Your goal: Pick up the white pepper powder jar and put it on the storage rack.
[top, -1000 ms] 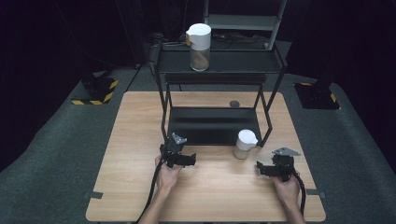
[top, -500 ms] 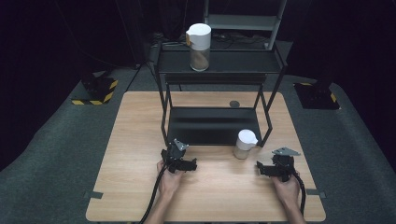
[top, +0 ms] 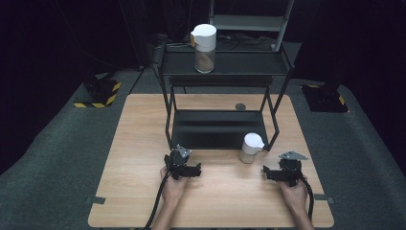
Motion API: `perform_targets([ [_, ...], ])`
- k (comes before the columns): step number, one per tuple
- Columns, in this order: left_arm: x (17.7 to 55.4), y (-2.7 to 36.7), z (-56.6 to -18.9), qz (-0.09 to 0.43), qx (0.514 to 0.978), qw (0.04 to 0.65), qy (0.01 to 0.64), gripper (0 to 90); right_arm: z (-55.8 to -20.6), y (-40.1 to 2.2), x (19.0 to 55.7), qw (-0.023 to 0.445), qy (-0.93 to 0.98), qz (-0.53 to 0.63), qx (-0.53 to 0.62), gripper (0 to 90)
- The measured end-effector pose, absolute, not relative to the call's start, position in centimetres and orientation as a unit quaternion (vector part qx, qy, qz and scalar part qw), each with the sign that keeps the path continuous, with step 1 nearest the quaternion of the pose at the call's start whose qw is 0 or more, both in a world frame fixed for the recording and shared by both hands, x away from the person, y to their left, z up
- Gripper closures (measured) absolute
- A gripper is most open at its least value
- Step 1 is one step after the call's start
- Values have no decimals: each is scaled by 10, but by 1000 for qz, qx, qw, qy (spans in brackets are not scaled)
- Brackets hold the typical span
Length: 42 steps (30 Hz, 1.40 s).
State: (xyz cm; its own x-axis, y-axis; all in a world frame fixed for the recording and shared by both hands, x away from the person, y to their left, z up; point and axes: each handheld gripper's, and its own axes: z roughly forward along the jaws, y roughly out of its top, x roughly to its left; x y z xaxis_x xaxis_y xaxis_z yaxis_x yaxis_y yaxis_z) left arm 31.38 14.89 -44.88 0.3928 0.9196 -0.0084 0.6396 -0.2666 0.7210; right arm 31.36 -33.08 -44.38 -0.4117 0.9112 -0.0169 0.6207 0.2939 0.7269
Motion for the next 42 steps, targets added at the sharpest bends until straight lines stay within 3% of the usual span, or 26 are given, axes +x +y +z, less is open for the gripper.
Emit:
perform_targets([
  [16, 313, 149, -449, 213, 766, 329, 509, 38, -438, -325, 311, 207, 791, 334, 470, 38],
  [25, 314, 149, -449, 212, 766, 329, 509, 38, -432, -314, 319, 168, 808, 361, 435, 38],
  [42, 314, 149, -449, 212, 767, 329, 509, 38, -428, -292, 339, 175, 782, 406, 440, 134],
])
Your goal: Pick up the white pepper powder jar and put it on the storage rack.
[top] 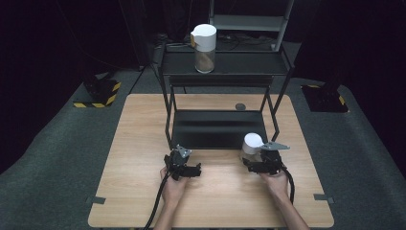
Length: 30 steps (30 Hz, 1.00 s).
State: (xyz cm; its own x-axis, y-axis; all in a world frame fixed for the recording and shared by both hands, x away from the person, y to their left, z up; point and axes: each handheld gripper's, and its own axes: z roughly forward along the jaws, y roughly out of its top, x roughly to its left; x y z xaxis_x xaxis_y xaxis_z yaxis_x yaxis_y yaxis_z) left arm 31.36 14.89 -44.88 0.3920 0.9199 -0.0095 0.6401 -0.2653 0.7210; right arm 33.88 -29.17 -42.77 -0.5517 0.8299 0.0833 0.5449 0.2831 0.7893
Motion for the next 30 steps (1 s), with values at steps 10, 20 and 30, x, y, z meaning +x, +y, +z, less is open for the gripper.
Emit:
perform_targets([
  [10, 314, 149, -449, 212, 766, 329, 509, 38, -431, -291, 340, 185, 771, 429, 432, 215],
  [20, 314, 149, -449, 212, 766, 329, 509, 38, -432, -288, 338, 197, 769, 436, 424, 275],
  [30, 314, 149, -449, 212, 766, 329, 509, 38, -433, -285, 335, 216, 773, 434, 409, 300],
])
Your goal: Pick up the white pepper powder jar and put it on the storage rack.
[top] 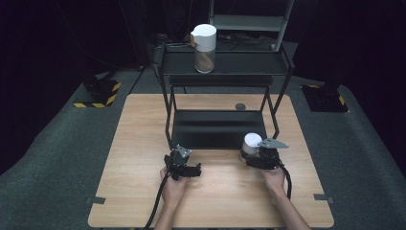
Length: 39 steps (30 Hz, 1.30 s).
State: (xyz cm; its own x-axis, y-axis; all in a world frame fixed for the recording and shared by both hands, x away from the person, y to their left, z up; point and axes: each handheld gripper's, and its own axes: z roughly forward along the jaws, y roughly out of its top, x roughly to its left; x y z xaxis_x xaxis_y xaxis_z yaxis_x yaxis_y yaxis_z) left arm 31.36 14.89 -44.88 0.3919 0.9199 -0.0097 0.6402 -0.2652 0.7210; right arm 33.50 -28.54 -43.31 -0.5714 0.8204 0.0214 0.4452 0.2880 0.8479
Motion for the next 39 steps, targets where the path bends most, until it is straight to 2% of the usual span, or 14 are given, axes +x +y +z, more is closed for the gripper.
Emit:
perform_targets([
  [17, 314, 149, -449, 213, 766, 329, 509, 38, -429, -287, 335, 220, 776, 433, 402, 303],
  [39, 314, 149, -449, 212, 766, 329, 509, 38, -393, -304, 339, 206, 776, 448, 394, 303],
])
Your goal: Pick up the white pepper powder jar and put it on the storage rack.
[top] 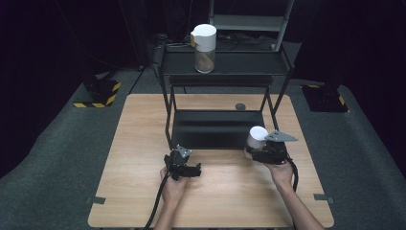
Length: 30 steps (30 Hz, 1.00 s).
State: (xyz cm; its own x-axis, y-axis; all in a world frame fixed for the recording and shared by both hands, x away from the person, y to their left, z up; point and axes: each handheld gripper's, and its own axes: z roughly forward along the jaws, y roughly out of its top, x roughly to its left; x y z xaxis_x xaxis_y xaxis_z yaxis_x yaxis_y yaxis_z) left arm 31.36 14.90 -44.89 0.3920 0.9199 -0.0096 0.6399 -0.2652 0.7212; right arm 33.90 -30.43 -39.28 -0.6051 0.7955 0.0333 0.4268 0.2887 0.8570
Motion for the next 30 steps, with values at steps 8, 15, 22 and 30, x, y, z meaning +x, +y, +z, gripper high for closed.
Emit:
perform_targets([
  [8, 314, 149, -449, 212, 766, 330, 509, 38, -375, -307, 342, 209, 777, 454, 384, 304],
  [15, 314, 149, -449, 212, 766, 330, 509, 38, -358, -308, 344, 210, 777, 458, 377, 303],
  [22, 314, 149, -449, 212, 767, 330, 509, 38, -341, -309, 346, 212, 778, 463, 369, 303],
  [30, 314, 149, -449, 212, 766, 330, 509, 39, -321, -312, 351, 210, 774, 473, 365, 303],
])
